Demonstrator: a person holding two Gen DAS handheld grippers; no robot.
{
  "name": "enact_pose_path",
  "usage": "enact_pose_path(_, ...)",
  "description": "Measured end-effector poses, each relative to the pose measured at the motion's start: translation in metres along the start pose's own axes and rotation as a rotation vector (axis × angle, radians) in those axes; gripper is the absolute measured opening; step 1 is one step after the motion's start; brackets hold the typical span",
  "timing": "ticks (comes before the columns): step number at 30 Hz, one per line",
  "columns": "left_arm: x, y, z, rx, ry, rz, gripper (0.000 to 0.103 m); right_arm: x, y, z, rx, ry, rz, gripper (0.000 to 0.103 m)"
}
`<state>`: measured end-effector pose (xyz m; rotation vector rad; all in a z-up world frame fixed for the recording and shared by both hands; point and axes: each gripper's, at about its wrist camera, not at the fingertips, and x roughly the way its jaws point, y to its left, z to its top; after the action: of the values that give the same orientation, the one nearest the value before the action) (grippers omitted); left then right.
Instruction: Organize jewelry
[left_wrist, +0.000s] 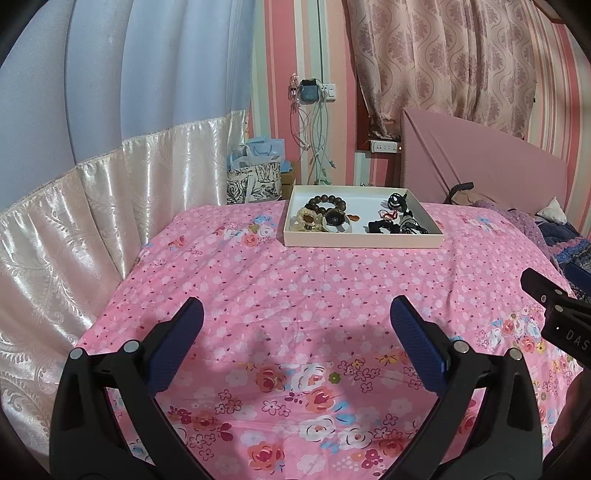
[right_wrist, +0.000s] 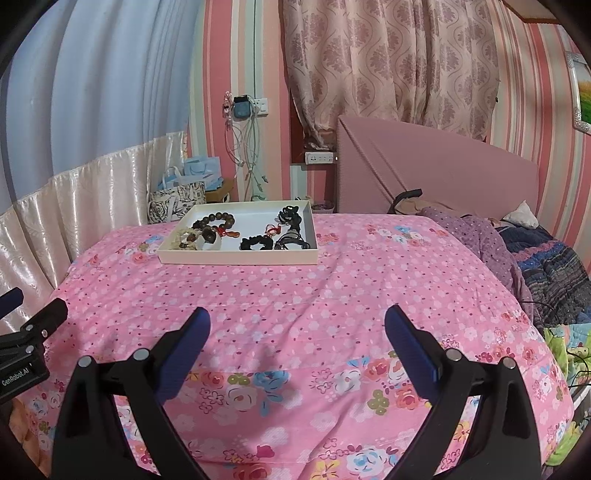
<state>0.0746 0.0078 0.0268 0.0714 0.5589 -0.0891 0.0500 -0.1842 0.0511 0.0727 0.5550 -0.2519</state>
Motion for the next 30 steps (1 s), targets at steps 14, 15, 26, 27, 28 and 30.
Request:
enact_pose_path(14, -0.0001, 0.0008, -0.0003, 0.002, -0.002, -0.002, 0.100, 0.0003, 0.0001, 0.0008, -0.004, -0.005, -0.005, 0.095)
enact_pose_path(15, -0.0004, 0.0009, -0.0002, 0.001, -0.003, -0.002, 0.100, 0.0004, 0.0000, 0.0008, -0.004, -0.006, -0.005, 0.095)
enact_pose_path(26, 0.0002, 0.0022, 0.0006, 0.003, -0.004, 0.002, 0.100, 0.0012, 0.0014, 0.0004, -0.009, -0.002, -0.009, 0.095)
enact_pose_path(27, 0.0001, 0.0022, 0.0007, 0.003, -0.004, 0.001, 0.100, 0.0015, 0.0014, 0.0001, -0.011, -0.001, -0.009, 0.095)
enact_pose_path(28, 0.0003, 0.0022, 0.0007, 0.005, -0.006, 0.001, 0.100, 0.0016, 0.0007, 0.0001, -0.012, 0.000, -0.010, 0.095)
enact_pose_path(30, 0.0001, 0.0016, 0.0007, 0.006, -0.004, 0.001, 0.100, 0.0013, 0.0010, -0.0006, -0.012, -0.001, -0.009, 0.095)
